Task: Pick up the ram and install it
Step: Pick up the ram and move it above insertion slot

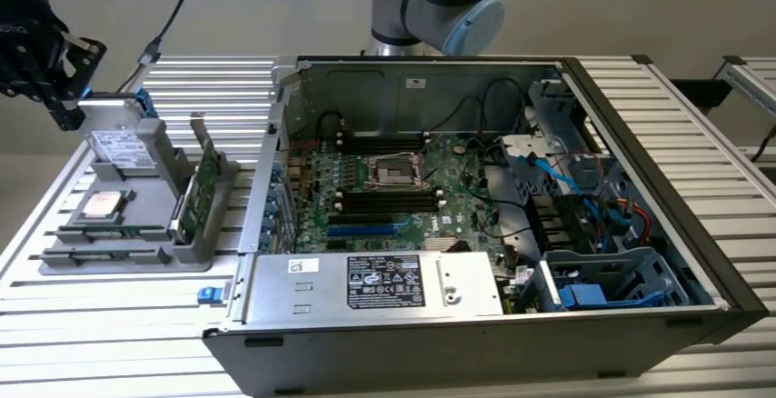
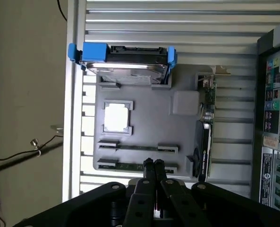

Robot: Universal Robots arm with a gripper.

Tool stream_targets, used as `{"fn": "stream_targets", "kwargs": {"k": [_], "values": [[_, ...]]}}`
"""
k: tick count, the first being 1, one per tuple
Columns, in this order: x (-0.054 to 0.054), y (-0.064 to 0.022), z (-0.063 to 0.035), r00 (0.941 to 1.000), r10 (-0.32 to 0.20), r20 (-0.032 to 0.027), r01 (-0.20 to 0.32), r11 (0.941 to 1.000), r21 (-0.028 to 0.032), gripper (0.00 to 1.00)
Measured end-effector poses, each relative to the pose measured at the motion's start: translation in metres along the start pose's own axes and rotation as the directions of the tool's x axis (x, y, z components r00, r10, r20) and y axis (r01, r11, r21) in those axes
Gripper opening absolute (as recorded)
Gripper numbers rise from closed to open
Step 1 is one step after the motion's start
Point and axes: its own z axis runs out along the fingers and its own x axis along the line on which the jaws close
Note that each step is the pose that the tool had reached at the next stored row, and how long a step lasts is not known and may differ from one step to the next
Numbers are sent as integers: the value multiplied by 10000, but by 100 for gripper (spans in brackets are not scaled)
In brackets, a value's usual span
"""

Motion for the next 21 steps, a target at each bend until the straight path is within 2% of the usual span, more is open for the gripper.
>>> {"fn": "stream_targets", "kwargs": {"k": [4,6,11,16,21], "values": [[4,0,2,9990,-442,-25,442,9990,25,10],[4,0,3,9967,-807,-49,807,9967,47,10],[4,-1,7,9855,-1695,-110,1696,9855,96,10],[4,-1,8,9657,-2590,-176,2592,9657,140,10],[4,-1,10,9380,-3457,-246,3462,9380,178,10]]}}
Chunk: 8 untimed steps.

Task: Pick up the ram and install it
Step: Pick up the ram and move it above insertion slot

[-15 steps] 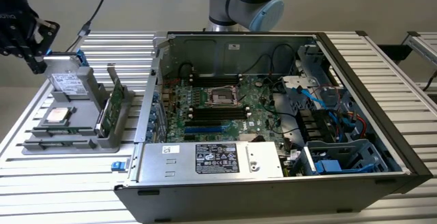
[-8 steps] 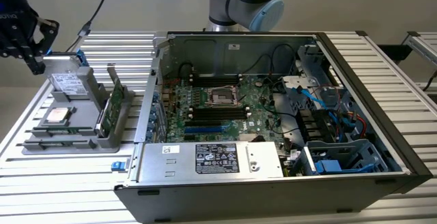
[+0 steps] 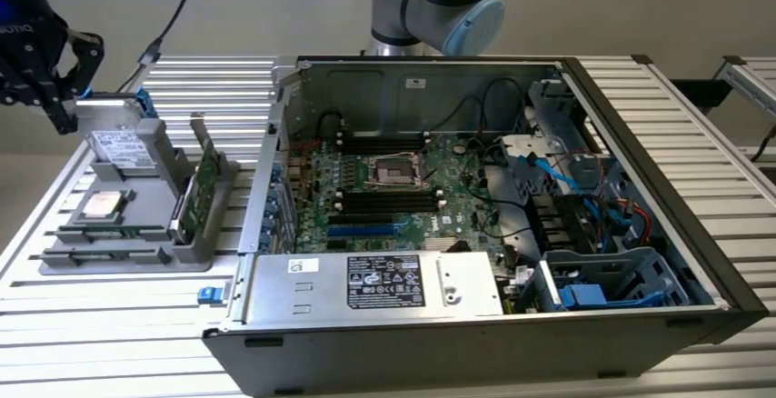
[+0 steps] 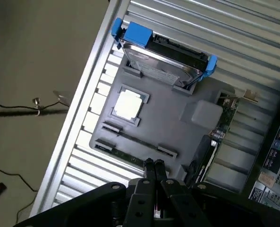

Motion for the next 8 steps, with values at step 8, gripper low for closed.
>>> {"fn": "stream_targets", "kwargs": {"k": [8], "values": [[-1,-1,14,9896,-1439,-90,1439,9896,84,10]]}}
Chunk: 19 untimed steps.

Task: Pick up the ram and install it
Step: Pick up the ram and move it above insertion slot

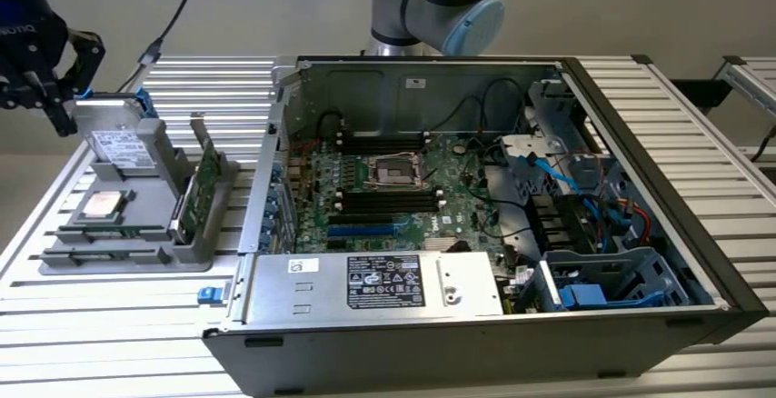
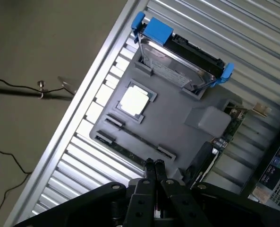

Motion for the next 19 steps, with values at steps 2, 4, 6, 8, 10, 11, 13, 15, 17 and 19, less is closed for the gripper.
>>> {"fn": "stream_targets", "kwargs": {"k": [2,4,6,8,10,11,13,15,17,19], "values": [[0,0,5,9994,-358,-19,358,9994,24,10],[-1,-1,10,9974,-722,-38,722,9974,49,10],[-1,-1,16,9941,-1084,-57,1085,9941,73,10],[-1,-1,21,9895,-1445,-77,1446,9894,96,10],[-2,-2,27,9835,-1804,-99,1805,9835,117,10],[-2,-2,29,9803,-1974,-109,1976,9802,128,10],[-2,-2,33,9721,-2340,-125,2342,9721,155,10],[-2,-2,36,9635,-2676,-131,2678,9633,192,10],[-3,-2,40,9527,-3035,-137,3037,9525,230,10],[-3,-3,44,9411,-3379,-146,3382,9407,267,10]]}}
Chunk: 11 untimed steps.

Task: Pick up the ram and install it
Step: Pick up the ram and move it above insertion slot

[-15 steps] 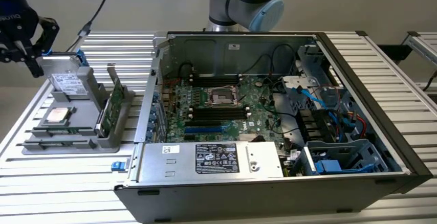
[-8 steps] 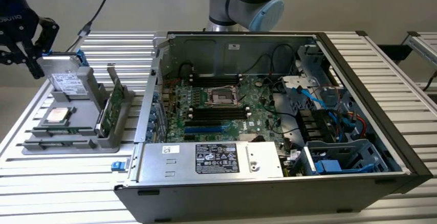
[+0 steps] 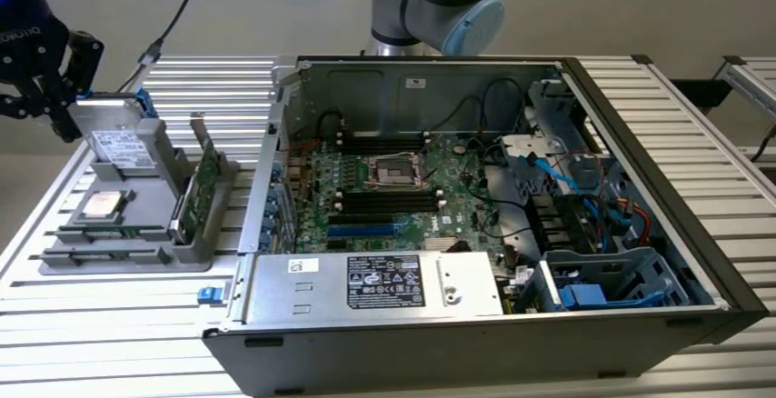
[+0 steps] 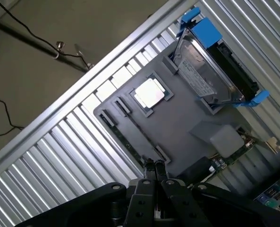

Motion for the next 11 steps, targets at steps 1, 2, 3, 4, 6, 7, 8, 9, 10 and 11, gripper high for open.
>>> {"fn": "stream_targets", "kwargs": {"k": [1,2,3,4,6,7,8,9,10,11], "values": [[0,0,1,9998,-181,1,181,9998,23,10],[0,0,3,9993,-365,2,365,9993,45,10],[0,0,5,9985,-539,2,539,9985,67,10],[0,-1,7,9974,-719,2,719,9974,88,10],[-1,-1,11,9941,-1081,-4,1081,9941,126,10],[-1,-1,13,9921,-1258,-8,1258,9920,141,10],[-1,-1,14,9895,-1447,-16,1447,9894,155,10],[-1,-1,16,9867,-1625,-24,1625,9866,167,10],[-1,-1,19,9836,-1805,-33,1805,9834,178,10],[-1,-1,20,9802,-1977,-42,1978,9801,188,10]]}}
